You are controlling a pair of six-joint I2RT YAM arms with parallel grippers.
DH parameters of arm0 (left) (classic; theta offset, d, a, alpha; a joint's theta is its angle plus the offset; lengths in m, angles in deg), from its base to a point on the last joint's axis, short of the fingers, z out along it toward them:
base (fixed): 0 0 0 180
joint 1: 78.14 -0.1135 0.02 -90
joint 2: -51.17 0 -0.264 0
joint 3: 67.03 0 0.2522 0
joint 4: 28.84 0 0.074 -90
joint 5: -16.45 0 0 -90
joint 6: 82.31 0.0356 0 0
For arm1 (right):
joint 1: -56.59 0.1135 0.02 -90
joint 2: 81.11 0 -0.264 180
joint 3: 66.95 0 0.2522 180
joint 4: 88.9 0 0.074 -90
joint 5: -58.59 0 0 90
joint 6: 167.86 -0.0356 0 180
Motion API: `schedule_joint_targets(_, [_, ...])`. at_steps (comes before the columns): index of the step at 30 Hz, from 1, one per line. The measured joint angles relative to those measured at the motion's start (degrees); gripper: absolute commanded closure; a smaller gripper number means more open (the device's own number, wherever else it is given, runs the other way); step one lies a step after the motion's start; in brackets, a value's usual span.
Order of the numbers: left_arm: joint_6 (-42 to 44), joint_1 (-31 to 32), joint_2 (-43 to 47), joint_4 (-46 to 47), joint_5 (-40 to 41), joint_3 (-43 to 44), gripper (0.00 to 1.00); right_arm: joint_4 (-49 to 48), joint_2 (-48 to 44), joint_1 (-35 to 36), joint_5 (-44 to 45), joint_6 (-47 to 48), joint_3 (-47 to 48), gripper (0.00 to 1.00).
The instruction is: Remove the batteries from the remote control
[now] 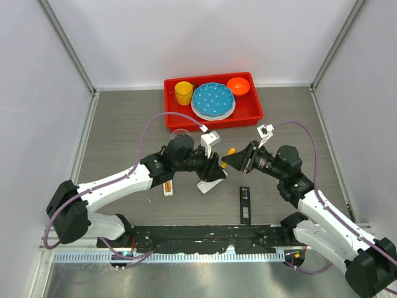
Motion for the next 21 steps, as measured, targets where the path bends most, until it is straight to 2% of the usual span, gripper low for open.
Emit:
schedule_joint_targets(6, [-0.02, -2.51, 2.08, -0.7, -0.76, -0.72, 0.28, 0.59, -0.02, 0.0, 2.99, 0.68, 0.0, 0.99])
schedule_joint_targets(14, [0.13, -3.85, 2.78, -0.87, 0.17, -1.2, 0.18, 0.85, -0.02, -0.04, 6.82, 1.27, -0.02, 0.99])
schedule_joint_targets(20, [2.99, -3.82, 2.36, -4.26, 6.73, -1.73, 0.13, 2.86, 0.15, -0.15, 14.71, 3.96, -0.17, 0.99])
schedule_joint_targets(21, [3.56, -3.82, 1.88, -4.92, 7.91, -1.73, 0.09, 2.89, 0.57, -0.15, 15.93, 4.42, -0.2, 0.99])
